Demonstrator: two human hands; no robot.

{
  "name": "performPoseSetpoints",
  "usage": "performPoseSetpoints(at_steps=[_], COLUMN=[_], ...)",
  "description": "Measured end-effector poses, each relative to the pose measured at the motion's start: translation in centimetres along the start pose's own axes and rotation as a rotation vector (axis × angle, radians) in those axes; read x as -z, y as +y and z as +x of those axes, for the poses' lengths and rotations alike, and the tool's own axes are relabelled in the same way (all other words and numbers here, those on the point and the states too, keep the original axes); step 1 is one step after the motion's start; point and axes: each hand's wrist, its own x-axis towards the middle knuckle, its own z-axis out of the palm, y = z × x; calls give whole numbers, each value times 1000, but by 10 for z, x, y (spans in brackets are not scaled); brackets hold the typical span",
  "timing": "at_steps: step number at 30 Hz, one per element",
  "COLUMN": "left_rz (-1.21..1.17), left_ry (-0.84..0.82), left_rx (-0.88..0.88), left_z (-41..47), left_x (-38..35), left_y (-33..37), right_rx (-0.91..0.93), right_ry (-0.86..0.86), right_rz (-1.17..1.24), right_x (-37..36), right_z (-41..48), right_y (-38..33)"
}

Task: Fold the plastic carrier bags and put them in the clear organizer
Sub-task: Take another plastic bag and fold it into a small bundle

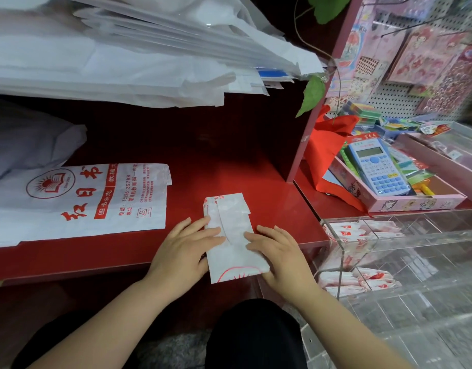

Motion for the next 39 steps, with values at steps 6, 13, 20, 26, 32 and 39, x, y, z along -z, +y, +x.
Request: performPoseSetpoints(at_steps=[6, 13, 20, 26, 32, 39], left_rz=[-523, -554, -479, -193, -31, 36], left_ry=[-178, -22, 118, 49, -321, -528], left_rx=[433, 791, 817, 538, 205, 243], left_z=[21, 42, 42, 37, 50, 55], left_x=[18, 13, 12, 3, 3, 1], left_y=[4, 8, 16, 12, 3, -8], right_rx=[-314, -631, -810, -777, -806, -650], right_ry=[44, -179, -467, -554, -509, -153], right_rz=[209, 166, 12, -191, -204, -117], right_x=[4, 7, 3, -2, -7, -9], right_z=[19, 61, 92, 109, 107, 86], right_y=[-5, -13, -10, -14, -15, -17])
